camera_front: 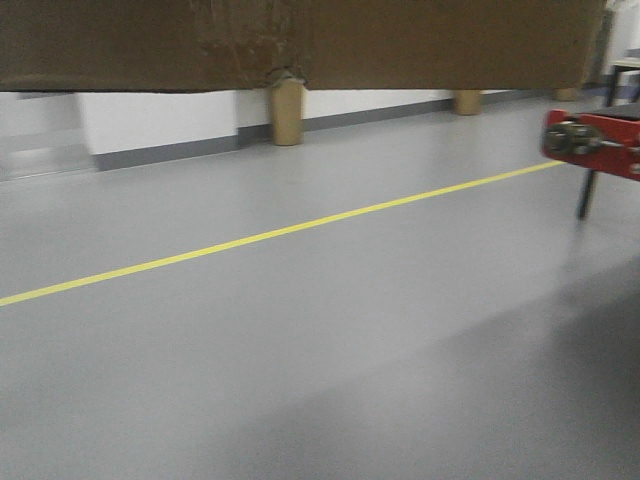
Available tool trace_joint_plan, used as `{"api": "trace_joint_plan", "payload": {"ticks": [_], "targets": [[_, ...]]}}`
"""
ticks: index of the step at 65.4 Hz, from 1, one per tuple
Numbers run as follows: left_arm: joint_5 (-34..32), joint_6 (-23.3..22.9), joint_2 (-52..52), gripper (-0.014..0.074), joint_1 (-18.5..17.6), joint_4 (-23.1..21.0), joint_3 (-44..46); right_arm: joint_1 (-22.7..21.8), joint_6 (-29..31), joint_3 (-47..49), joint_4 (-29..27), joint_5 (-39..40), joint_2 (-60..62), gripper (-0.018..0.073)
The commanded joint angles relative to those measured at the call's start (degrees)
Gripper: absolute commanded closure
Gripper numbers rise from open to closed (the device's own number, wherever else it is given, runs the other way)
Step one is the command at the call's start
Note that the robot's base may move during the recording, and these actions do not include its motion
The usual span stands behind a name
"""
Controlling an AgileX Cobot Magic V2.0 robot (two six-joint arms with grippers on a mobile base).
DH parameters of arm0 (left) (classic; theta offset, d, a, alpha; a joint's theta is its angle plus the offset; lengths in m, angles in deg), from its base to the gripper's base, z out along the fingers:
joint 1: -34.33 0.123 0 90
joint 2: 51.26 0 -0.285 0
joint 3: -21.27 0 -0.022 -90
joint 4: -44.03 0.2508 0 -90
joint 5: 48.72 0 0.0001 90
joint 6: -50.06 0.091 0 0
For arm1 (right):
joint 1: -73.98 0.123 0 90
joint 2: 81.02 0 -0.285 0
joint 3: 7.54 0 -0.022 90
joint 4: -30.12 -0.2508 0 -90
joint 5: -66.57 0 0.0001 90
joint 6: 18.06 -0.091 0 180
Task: Grab carton from right shelf to conveyor
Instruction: 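Hold the carton while the base drives to the black conveyor belt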
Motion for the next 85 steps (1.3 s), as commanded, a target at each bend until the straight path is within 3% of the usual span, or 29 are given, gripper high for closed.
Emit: {"api": "trace_joint_plan", "payload": {"ticks": [1, 24, 85], "targets": [[-3.6, 1.6, 0.6, 0.0605, -1.0, -0.5, 0.3, 0.2, 1.4, 0.1, -2.0, 3.7, 0.3, 0.0627], [-3.6, 1.6, 0.6, 0.0605, -1.0, 6.7, 0.3, 0.2, 1.4, 0.1, -2.0, 3.7, 0.3, 0.0627], [-3.6, 1.6, 0.6, 0.0605, -1.0, 9.1, 0.3, 0.2, 1.4, 0.1, -2.0, 4.0, 0.3, 0.0627]]}}
